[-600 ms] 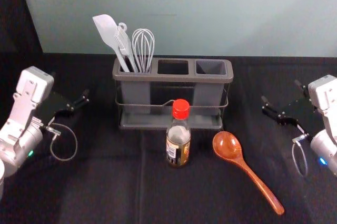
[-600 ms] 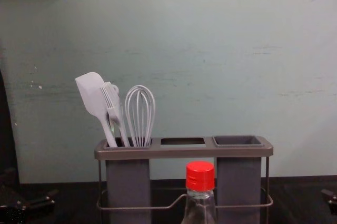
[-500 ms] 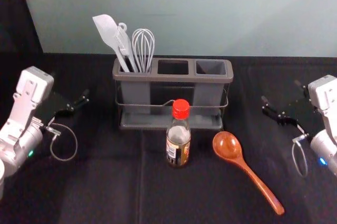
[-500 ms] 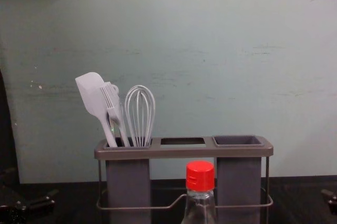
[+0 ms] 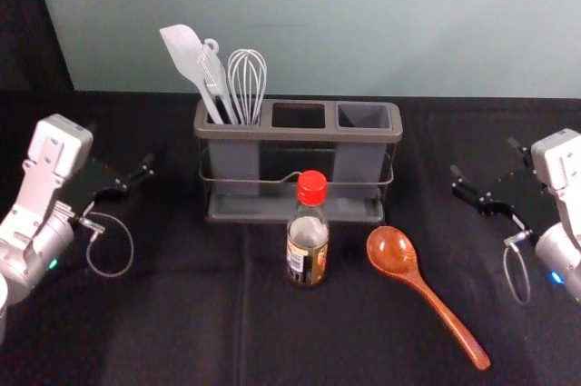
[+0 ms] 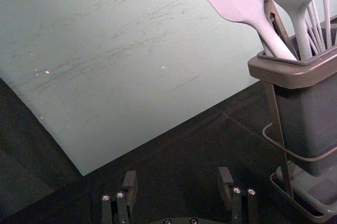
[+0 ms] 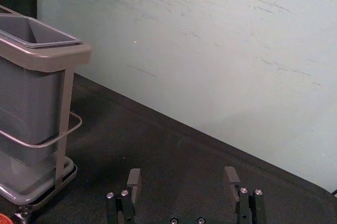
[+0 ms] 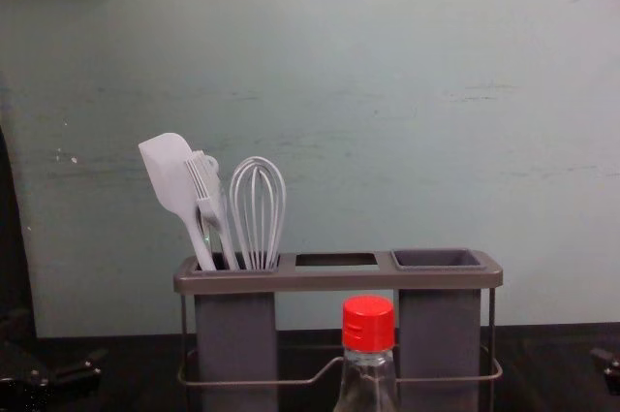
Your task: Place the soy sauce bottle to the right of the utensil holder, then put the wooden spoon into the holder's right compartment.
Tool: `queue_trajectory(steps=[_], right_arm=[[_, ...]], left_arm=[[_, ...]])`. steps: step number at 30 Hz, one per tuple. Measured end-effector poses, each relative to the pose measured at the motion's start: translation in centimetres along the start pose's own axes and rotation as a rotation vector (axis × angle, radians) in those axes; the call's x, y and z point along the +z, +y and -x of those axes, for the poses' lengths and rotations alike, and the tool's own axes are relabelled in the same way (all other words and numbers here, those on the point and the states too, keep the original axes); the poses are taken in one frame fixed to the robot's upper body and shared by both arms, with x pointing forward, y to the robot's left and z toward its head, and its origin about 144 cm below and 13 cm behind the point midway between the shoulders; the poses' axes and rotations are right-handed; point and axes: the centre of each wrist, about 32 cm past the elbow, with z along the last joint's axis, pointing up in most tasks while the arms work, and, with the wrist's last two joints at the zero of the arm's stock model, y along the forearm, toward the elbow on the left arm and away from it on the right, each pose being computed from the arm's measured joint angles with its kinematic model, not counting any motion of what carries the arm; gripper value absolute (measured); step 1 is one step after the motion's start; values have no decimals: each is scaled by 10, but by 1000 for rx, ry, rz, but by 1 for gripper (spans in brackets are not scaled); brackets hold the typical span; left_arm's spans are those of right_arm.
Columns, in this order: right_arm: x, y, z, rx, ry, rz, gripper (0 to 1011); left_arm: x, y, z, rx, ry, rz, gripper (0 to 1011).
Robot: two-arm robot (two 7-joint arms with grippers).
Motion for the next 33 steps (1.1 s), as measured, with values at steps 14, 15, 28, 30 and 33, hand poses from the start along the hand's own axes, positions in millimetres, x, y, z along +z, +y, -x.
queue_trajectory(steps=[14,15,28,30,33], right_arm=[[0,0,0,0,0,0,1002],[0,0,0,0,0,0,1003],[0,0,0,0,0,0,1003],[0,0,0,0,0,0,1002],[0,0,0,0,0,0,1002]], left_arm=[[0,0,0,0,0,0,1005],[0,0,0,0,0,0,1005],[0,0,0,0,0,0,1005],[0,0,0,0,0,0,1005],[0,0,0,0,0,0,1005]])
